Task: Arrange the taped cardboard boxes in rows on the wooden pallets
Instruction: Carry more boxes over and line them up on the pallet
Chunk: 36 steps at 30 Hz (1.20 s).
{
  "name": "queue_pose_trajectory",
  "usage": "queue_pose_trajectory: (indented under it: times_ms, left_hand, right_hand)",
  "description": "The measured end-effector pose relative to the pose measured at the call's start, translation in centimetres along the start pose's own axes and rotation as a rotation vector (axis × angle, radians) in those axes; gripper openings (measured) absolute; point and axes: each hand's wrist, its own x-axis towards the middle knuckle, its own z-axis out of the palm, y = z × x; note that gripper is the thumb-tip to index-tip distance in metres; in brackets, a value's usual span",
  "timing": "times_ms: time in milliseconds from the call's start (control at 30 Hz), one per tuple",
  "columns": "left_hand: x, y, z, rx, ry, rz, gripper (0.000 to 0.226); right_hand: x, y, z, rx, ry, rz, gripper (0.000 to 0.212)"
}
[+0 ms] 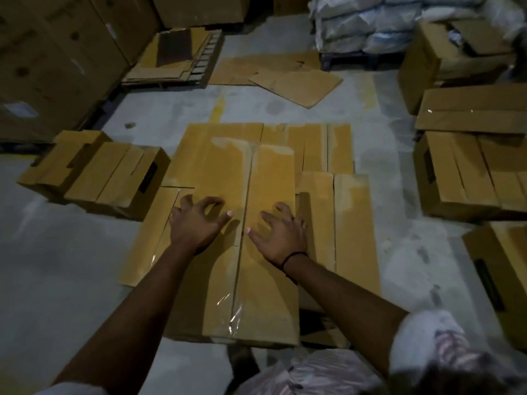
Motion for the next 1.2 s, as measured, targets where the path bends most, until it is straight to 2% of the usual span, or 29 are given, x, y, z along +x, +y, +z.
queue_pose_trajectory:
  times_ms: [233,433,633,767,900,1100,1200]
  left_hand:
    - [8.9,-8.7,5.4,-0.123,-0.204,0.051,0.059]
    - [13.7,-11.5,14.1,-0.242,-0.329,0.079,0.055]
    - [15.6,-11.6,20.9,-0.235,-0.409,0.137,0.067]
    - [16.2,-11.3,23.8,-0.242,-0.406,0.133,0.069]
    - [16.7,-11.5,26.1,-0.244,-0.413,0.114,0.075]
    - [16.6,-12.2,27.7,-0.206,-0.443,0.153,0.086]
    - [15.9,-12.5,27.8,-0.194,-0.474,0.172,0.094]
  right_hand:
    - [5.3,-2.4,9.5,-0.051,0.043,0.188,0.069]
    - [10.2,2.7,16.3,-0.139,0.098,0.298,0.074]
    - [12.3,7.2,19.1,-0.191,0.101,0.373,0.078]
    - [12.9,9.4,19.9,-0.153,0.11,0.362,0.08]
    - [13.7,10.8,20.7,-0.136,0.045,0.329,0.081]
    - [12.9,12.8,21.7,-0.413,-0.014,0.211,0.077]
    - [10.7,13.3,22.6,-0.469,0.002,0.172,0.077]
